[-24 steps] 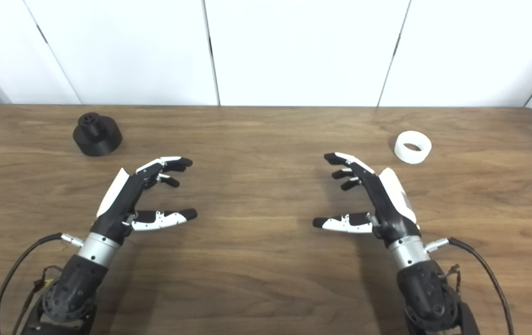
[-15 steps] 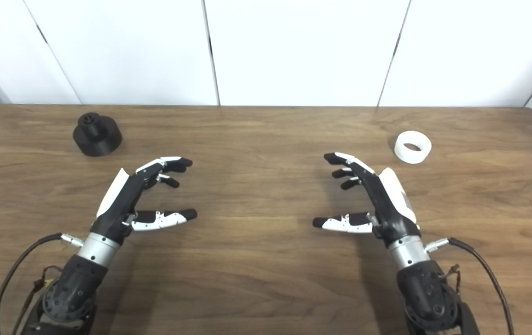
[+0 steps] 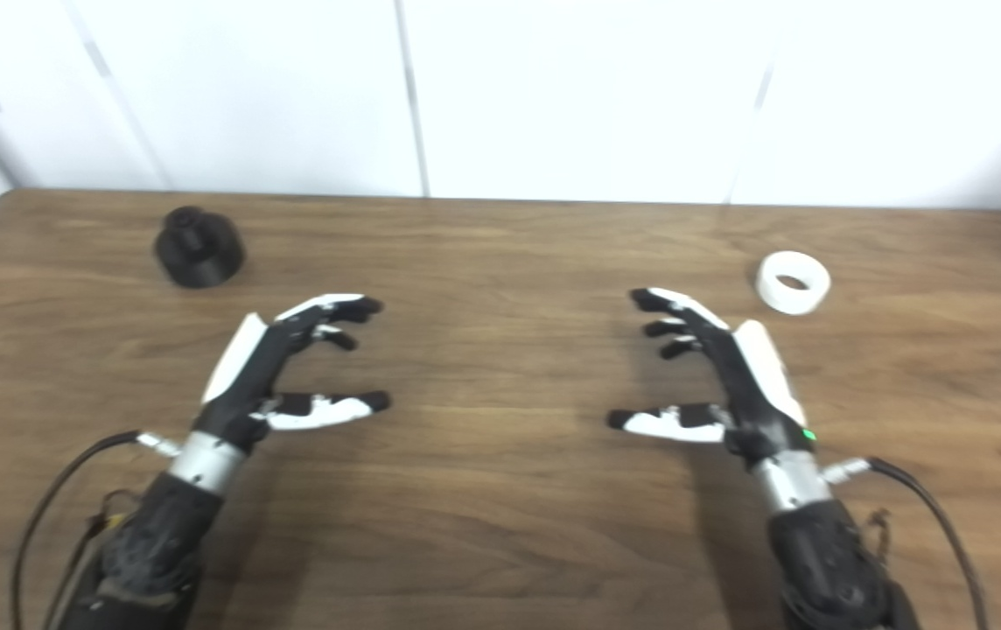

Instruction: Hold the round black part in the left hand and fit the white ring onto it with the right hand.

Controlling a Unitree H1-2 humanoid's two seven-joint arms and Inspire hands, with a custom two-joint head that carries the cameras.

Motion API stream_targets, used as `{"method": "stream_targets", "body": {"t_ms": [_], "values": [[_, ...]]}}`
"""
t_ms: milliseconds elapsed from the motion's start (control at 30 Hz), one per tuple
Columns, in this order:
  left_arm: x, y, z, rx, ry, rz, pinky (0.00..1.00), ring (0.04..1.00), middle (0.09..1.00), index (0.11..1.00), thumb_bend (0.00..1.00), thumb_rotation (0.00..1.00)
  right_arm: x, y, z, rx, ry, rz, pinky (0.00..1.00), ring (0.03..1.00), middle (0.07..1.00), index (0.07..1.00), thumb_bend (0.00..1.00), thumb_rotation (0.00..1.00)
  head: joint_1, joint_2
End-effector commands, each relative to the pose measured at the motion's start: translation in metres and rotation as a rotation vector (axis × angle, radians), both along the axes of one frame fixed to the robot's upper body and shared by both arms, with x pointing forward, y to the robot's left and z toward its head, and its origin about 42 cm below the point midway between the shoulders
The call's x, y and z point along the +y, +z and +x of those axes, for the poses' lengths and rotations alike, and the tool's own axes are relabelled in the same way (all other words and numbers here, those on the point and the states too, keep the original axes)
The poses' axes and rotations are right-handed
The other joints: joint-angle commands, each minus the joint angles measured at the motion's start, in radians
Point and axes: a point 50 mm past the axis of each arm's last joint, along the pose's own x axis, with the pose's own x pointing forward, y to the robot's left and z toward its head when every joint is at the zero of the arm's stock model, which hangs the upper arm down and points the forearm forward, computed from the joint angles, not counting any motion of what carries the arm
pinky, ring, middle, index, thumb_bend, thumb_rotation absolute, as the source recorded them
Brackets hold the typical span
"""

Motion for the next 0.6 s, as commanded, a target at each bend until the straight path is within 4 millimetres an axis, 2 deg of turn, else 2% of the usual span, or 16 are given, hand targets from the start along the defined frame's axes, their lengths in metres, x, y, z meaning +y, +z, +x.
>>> {"method": "stream_targets", "body": {"t_ms": [0,233,567], "values": [[-0.007,0.011,0.009,-0.060,-0.008,-0.004,0.66,0.795,0.809,0.743,0.83,0.16,-0.011,0.012,0.005,-0.067,0.004,-0.008,0.60,0.722,0.809,0.807,0.73,0.09,0.018,-0.003],[-0.014,0.008,0.009,-0.052,-0.004,-0.005,0.70,0.801,0.816,0.746,0.83,0.18,-0.021,0.011,0.004,-0.027,-0.020,-0.003,0.62,0.742,0.824,0.814,0.73,0.12,0.036,-0.012],[-0.010,0.012,0.010,-0.087,0.023,-0.011,0.67,0.780,0.802,0.732,0.82,0.15,-0.026,0.011,0.006,-0.022,-0.021,-0.001,0.63,0.741,0.823,0.808,0.75,0.13,0.045,-0.018]]}}
